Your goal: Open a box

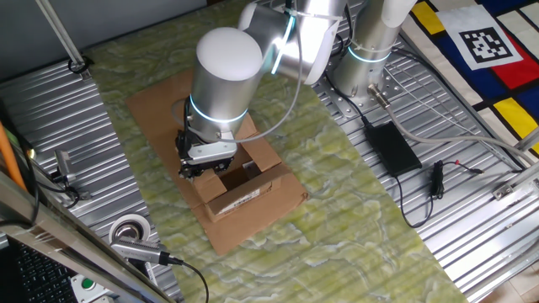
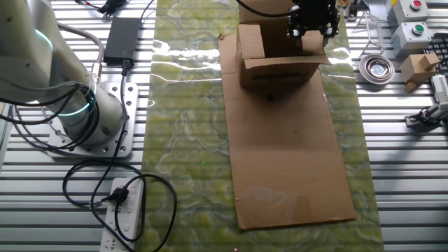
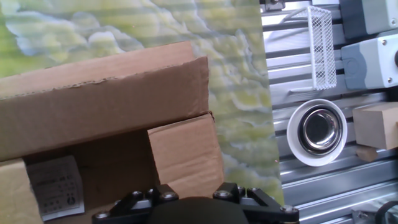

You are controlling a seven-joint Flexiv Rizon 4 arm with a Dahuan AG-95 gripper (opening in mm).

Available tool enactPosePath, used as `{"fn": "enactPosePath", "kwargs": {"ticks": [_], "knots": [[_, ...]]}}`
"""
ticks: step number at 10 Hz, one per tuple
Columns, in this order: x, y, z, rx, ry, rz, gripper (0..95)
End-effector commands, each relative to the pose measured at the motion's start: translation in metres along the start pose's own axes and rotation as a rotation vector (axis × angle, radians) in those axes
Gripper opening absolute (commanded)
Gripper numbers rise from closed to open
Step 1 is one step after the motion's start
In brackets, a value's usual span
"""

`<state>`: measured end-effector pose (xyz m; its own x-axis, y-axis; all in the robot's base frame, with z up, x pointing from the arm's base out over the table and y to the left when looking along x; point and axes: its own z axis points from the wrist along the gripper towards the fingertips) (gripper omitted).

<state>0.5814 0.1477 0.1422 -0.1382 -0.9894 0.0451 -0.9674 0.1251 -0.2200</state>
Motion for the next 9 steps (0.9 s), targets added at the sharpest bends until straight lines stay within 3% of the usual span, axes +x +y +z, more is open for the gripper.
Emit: {"fn": "enactPosePath", "kwargs": {"ticks": [1, 9], "knots": [[0.0002, 0.0002, 0.0, -0.001, -0.004, 0.008, 0.0], [0.001, 0.0007, -0.0049, -0.015, -0.011, 0.024, 0.0]]}}
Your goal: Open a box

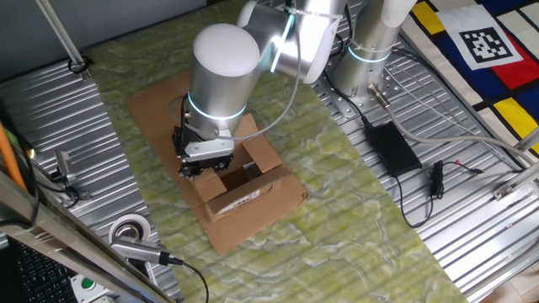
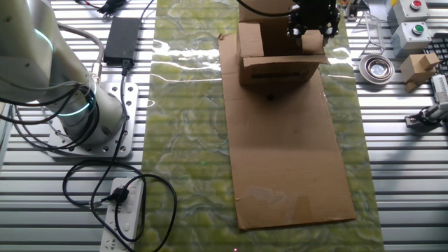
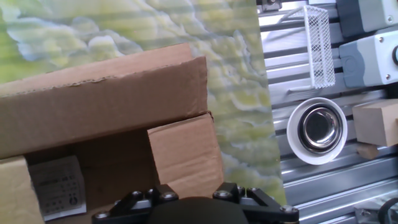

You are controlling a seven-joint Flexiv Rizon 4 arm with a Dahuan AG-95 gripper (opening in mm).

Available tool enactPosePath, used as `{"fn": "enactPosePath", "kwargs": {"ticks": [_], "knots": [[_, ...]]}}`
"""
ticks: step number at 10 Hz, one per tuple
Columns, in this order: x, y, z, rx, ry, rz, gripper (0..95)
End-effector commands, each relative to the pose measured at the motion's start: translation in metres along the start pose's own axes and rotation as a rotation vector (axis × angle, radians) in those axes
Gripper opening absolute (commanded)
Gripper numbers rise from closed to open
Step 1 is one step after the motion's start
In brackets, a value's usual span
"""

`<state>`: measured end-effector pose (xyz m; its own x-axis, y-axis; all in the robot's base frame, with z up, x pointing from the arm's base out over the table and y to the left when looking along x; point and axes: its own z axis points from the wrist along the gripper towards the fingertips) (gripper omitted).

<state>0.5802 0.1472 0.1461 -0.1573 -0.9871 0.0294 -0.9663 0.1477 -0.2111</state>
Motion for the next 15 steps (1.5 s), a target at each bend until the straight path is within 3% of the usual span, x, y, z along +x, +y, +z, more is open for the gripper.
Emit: {"fn": "enactPosePath", "kwargs": {"ticks": [1, 5, 11, 15], "knots": [[0.0002, 0.0004, -0.0023, -0.009, 0.0, 0.006, 0.0], [0.0007, 0.0005, -0.004, -0.029, -0.004, 0.016, 0.0], [0.0031, 0.0059, -0.003, -0.102, -0.023, 0.087, 0.0], [0.003, 0.0056, -0.0062, -0.128, -0.022, 0.115, 0.0]]}}
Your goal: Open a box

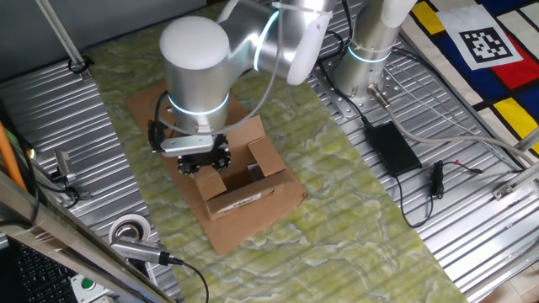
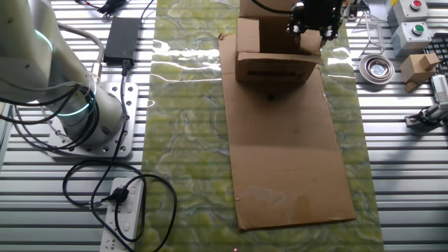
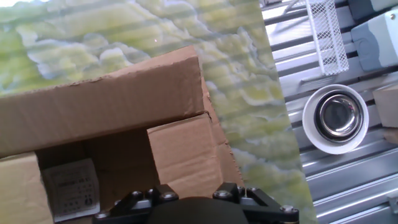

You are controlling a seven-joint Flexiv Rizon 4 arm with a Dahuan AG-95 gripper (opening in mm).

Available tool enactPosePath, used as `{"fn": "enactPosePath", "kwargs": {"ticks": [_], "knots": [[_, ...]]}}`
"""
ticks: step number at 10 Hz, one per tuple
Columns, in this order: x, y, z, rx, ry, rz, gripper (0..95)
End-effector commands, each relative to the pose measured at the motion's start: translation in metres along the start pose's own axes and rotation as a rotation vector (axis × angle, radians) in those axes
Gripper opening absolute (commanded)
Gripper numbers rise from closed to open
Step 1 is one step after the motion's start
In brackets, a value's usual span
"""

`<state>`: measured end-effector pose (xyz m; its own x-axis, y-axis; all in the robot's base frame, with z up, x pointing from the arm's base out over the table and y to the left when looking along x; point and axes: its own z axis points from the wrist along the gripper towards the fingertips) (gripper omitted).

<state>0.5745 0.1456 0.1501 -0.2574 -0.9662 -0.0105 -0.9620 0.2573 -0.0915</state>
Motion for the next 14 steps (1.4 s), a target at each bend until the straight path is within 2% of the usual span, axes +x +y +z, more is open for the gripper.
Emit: {"fn": "enactPosePath", "kwargs": {"ticks": [1, 4, 8, 10, 14], "knots": [[0.0005, 0.0013, -0.0014, -0.015, 0.0, 0.02, 0.0], [0.0008, 0.0014, -0.0022, -0.055, -0.005, 0.057, 0.0], [0.0011, 0.0017, -0.0021, -0.077, -0.011, 0.09, 0.0], [0.0014, 0.0021, -0.002, -0.114, -0.005, 0.122, 0.0], [0.0028, 0.0041, -0.0012, -0.153, 0.003, 0.164, 0.0]]}}
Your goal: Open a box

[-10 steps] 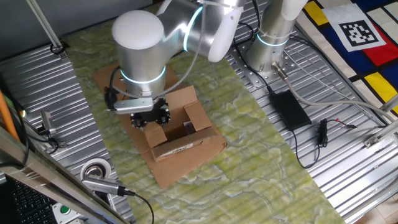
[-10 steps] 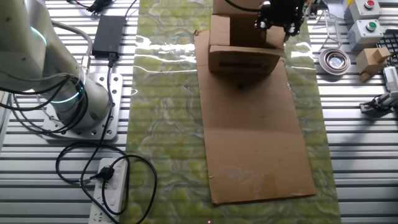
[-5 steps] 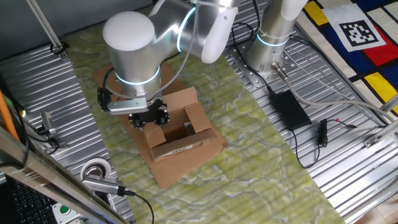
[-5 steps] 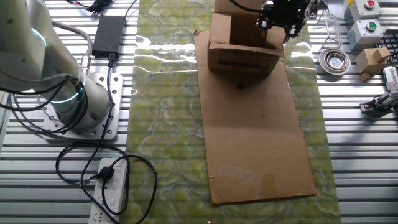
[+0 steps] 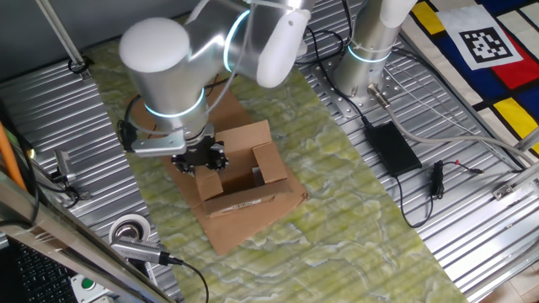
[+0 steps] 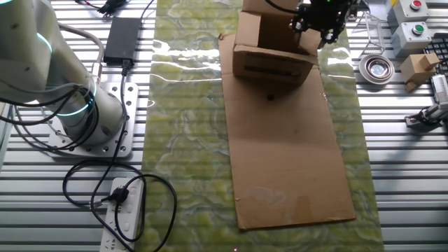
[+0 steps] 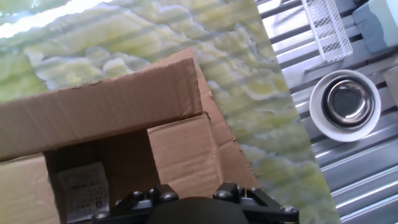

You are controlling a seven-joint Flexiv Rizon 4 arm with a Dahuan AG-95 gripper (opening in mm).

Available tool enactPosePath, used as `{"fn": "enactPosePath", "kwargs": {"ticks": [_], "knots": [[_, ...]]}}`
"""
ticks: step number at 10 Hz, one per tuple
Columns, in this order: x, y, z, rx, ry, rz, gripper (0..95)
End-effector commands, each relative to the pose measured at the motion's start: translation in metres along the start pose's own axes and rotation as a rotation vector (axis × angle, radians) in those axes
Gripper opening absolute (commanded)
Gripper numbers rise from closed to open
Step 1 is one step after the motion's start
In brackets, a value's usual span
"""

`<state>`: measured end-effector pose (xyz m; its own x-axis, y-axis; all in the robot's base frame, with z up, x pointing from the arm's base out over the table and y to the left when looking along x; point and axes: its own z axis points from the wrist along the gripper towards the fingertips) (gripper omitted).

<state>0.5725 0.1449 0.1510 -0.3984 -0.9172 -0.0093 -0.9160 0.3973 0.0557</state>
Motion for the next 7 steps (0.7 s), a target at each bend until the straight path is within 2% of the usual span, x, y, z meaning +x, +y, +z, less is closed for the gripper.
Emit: {"fn": "enactPosePath", "kwargs": {"ticks": [1, 5, 6, 7], "knots": [[0.0032, 0.0037, 0.001, -0.019, -0.006, 0.032, 0.0], [0.0047, 0.0054, -0.0005, -0.06, 0.0, 0.069, 0.0], [0.0049, 0.0056, -0.0014, -0.086, 0.012, 0.087, 0.0], [0.005, 0.0056, -0.0014, -0.096, 0.013, 0.094, 0.0]]}}
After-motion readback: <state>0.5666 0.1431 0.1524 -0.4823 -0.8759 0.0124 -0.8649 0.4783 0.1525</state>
